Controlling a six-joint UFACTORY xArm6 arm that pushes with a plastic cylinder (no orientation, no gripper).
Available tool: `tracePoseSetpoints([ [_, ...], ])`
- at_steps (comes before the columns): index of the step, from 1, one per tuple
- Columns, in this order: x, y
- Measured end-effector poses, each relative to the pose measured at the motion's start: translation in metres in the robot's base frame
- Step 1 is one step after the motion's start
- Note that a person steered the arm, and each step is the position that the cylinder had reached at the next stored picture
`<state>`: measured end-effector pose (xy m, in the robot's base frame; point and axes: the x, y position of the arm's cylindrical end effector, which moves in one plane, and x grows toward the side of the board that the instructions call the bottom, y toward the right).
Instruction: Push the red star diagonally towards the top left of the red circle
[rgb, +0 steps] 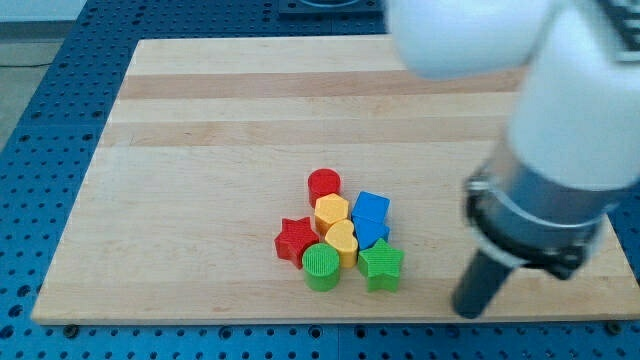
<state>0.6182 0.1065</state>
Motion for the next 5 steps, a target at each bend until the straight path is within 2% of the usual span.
tracePoseSetpoints([
  [1,0.001,-0.067],
  [3,-0.004,-0.139],
  [5,-0.011,-0.132],
])
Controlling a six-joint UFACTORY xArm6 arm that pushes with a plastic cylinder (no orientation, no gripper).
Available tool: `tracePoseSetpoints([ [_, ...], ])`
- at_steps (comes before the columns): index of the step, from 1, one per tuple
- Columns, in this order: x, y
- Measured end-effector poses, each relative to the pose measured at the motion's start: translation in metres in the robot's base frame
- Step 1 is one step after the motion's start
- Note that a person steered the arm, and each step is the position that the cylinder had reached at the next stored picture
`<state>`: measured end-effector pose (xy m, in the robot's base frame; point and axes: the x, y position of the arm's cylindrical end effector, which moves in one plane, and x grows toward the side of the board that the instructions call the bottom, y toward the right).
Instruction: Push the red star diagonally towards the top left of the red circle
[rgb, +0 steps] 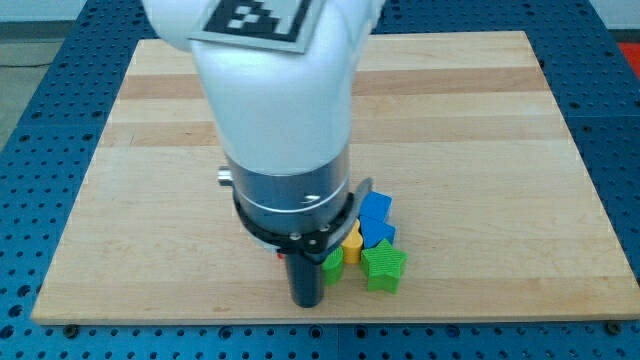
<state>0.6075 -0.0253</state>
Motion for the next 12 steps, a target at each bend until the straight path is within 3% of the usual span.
tracePoseSetpoints([
  [2,0.005,0.021],
  [5,-0.035,-0.047],
  [9,-0.059,-0.021],
  [10,-0.076,0.003],
  [12,-0.138,-0.024],
])
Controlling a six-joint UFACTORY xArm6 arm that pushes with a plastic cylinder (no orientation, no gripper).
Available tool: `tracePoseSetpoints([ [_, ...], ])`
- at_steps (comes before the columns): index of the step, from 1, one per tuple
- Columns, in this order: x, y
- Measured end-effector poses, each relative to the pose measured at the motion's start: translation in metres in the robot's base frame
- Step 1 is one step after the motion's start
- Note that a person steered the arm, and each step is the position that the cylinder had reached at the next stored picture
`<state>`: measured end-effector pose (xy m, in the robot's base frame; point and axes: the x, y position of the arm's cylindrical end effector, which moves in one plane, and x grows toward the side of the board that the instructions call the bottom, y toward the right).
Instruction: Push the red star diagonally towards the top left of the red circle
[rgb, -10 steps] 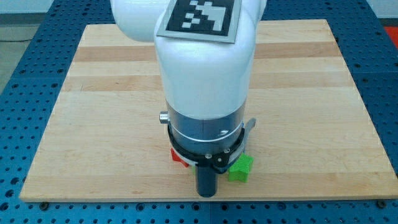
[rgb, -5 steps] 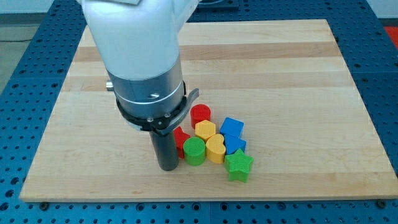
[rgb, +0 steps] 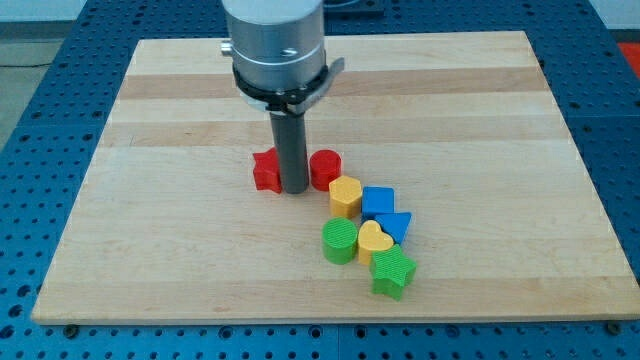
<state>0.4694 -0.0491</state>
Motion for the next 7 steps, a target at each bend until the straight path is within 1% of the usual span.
tracePoseSetpoints([
  [1,0.023,-0.003],
  [2,0.041,-0.032],
  [3,0.017,-0.046],
  [4,-0.019,-0.009],
  [5,-0.045,0.002],
  [6,-0.045,-0.019],
  [7,-0.01,-0.058],
])
